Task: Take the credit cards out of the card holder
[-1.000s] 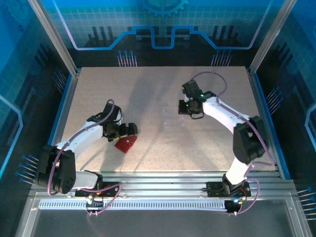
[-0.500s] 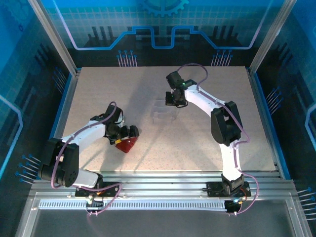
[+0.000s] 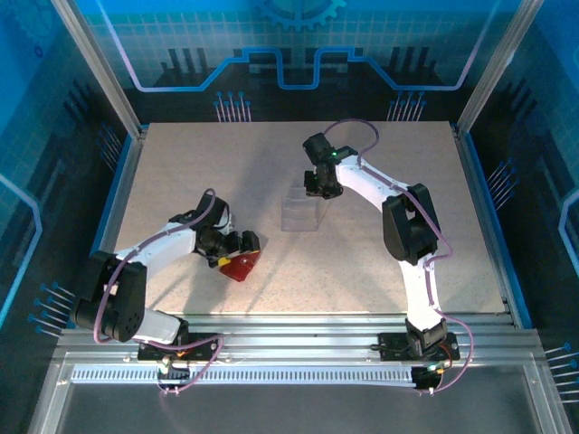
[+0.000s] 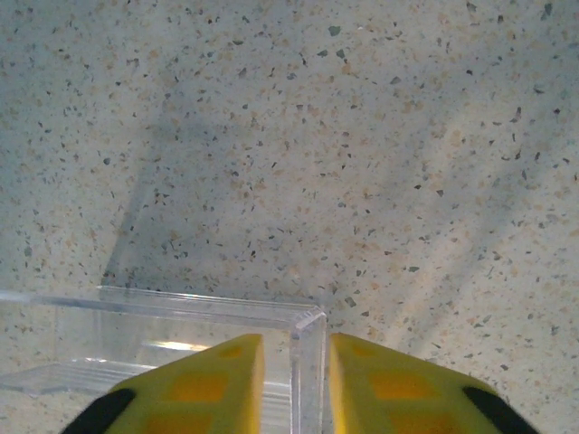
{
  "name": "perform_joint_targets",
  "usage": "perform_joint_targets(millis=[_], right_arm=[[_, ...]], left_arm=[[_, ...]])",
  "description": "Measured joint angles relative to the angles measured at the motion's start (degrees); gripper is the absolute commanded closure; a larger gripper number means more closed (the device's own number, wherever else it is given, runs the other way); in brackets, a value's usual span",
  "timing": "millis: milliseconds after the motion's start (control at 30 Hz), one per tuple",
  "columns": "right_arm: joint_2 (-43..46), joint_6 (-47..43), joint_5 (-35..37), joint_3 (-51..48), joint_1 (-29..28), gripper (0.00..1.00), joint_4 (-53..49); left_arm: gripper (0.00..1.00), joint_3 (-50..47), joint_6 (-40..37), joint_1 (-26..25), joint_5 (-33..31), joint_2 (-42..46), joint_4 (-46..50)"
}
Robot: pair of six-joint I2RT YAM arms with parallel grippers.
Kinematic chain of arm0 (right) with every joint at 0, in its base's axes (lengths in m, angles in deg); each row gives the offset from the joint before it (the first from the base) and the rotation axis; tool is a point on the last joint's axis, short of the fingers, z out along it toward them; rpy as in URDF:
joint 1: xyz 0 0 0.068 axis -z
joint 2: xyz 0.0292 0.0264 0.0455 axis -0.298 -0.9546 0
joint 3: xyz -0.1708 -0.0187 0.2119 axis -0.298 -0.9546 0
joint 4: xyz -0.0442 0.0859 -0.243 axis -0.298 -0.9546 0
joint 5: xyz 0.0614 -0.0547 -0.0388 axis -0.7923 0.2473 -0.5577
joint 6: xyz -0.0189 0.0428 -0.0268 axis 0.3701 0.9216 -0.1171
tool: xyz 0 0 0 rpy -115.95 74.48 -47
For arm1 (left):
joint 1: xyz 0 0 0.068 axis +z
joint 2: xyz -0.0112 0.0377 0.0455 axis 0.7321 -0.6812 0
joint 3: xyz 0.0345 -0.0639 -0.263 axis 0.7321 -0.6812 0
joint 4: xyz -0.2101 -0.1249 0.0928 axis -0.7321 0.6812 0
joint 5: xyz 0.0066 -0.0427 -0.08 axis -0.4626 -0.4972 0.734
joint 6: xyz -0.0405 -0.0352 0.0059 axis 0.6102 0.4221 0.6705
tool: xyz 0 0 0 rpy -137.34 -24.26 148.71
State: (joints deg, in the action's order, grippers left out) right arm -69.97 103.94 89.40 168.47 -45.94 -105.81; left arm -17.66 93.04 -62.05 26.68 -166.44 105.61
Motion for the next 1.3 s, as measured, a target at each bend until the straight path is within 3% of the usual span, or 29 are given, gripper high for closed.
perform_joint_targets(millis=[267,600,967,1133,1300], right_arm=[[7.87,0.02,-0.46,-4.98,-0.11,0.66,0.28],[24.72,1.40,-5.55,-23.08,-2.67,0.65,5.77],[29.75,3.26,-11.93,-36.15,-6.32,0.66,10.23],[30.01,4.92,-13.77,-40.13,-8.39,0.68,12.61],[30.29,6.93,-15.87,-43.76,-10.75,0.65,15.15]], left_arm=[[0.04,-1.53,4.22,-2.29,1.53,0.92,-2.60],[0.04,-5.53,13.97,-7.98,3.45,3.98,-8.26],[0.04,-6.82,25.94,-17.86,4.85,4.15,-15.87],[0.05,-4.11,26.77,-18.95,4.13,3.63,-14.08],[0.16,1.60,21.94,-18.10,1.36,3.63,-7.82]])
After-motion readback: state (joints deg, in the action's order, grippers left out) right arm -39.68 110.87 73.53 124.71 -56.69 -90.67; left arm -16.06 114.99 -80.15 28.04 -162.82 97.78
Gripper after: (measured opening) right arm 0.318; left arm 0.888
